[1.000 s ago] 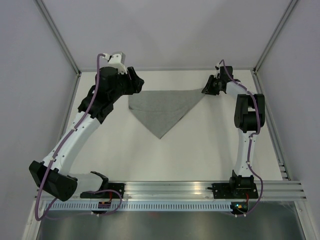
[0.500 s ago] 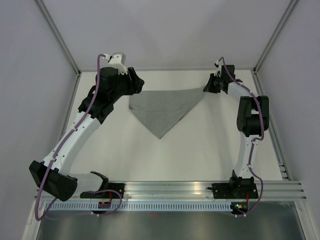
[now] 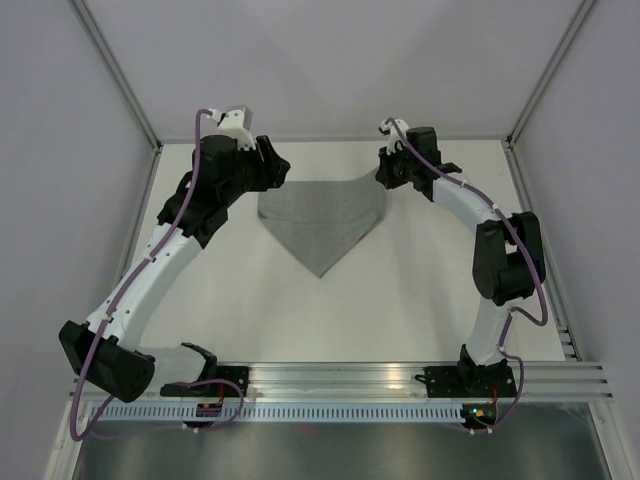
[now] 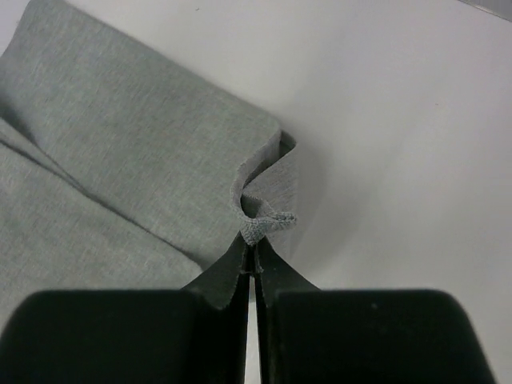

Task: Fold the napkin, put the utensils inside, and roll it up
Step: Fold the napkin

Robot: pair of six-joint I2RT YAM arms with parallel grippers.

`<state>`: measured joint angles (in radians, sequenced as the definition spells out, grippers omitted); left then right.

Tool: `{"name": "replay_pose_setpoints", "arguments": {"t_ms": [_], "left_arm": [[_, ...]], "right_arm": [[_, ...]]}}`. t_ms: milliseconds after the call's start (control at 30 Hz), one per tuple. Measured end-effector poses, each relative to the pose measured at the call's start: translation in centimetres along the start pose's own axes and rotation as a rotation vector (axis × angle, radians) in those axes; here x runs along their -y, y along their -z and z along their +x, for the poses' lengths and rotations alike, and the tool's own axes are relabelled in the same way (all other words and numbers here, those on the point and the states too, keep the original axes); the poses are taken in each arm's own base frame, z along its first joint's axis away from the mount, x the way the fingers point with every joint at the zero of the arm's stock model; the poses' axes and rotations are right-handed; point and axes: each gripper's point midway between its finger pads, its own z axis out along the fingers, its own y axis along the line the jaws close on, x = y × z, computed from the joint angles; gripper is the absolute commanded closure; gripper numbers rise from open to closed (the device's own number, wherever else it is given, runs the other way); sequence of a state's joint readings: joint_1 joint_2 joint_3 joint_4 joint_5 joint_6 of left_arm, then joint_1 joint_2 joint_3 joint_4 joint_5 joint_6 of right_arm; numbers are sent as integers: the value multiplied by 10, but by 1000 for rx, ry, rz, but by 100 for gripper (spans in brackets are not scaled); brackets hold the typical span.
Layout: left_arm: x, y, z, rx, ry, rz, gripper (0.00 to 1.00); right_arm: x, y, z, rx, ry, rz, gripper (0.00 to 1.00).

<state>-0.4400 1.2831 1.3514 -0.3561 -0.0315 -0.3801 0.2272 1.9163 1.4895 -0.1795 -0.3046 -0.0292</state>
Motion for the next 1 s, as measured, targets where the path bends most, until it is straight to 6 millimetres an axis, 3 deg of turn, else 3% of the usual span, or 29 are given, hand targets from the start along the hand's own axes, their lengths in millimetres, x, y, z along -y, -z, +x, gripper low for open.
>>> {"name": "replay_pose_setpoints", "arguments": {"t_ms": [267,467,633,1000], "left_arm": [[2,0,0,-2,18,8,42],[3,-1,-1,7,38,13,42],[4,-1,1,5,51,15,42],[10,15,-1,32,85,54,43]], "right_arm": [[-63,9,17,-33,290,-21,98],[-98,15,27,-40,513,-2,99],[-121,17,51,-74,677,10,99],[-128,14,56,-91,781,65,100]]}}
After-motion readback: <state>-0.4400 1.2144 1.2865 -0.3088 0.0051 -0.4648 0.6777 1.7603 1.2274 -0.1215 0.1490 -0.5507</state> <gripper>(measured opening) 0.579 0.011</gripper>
